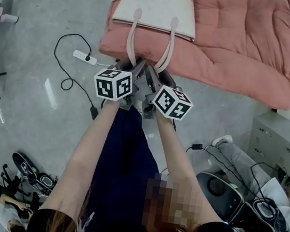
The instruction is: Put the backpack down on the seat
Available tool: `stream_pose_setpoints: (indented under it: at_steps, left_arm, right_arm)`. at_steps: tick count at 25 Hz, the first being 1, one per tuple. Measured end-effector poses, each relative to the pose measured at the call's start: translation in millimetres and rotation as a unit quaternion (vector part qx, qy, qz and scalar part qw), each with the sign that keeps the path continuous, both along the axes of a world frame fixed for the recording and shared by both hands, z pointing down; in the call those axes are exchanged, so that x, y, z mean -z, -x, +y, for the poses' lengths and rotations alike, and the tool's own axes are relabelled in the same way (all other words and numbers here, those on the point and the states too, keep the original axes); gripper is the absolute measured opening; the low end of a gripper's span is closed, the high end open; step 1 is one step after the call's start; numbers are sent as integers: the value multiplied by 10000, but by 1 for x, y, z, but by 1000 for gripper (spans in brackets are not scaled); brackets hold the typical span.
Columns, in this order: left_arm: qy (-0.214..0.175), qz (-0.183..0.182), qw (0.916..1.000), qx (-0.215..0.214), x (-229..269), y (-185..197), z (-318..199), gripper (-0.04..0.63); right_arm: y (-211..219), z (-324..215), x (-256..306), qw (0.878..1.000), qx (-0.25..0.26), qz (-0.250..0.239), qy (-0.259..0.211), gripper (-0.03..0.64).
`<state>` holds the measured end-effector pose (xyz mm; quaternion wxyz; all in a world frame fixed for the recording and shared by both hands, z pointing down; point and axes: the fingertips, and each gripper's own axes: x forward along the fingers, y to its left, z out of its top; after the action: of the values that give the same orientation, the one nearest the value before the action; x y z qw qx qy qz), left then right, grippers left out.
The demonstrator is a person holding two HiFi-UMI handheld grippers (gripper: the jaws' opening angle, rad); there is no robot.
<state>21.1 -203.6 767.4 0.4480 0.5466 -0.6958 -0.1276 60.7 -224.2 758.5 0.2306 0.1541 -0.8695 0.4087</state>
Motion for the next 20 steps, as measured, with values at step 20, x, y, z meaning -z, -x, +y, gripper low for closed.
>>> stream_pose_setpoints:
  at_steps: [20]
  left_arm:
    - [286, 40, 9993, 249, 28, -10, 43, 219]
  right_arm:
    - [-40, -17, 31, 9977, -587, -273, 204, 215]
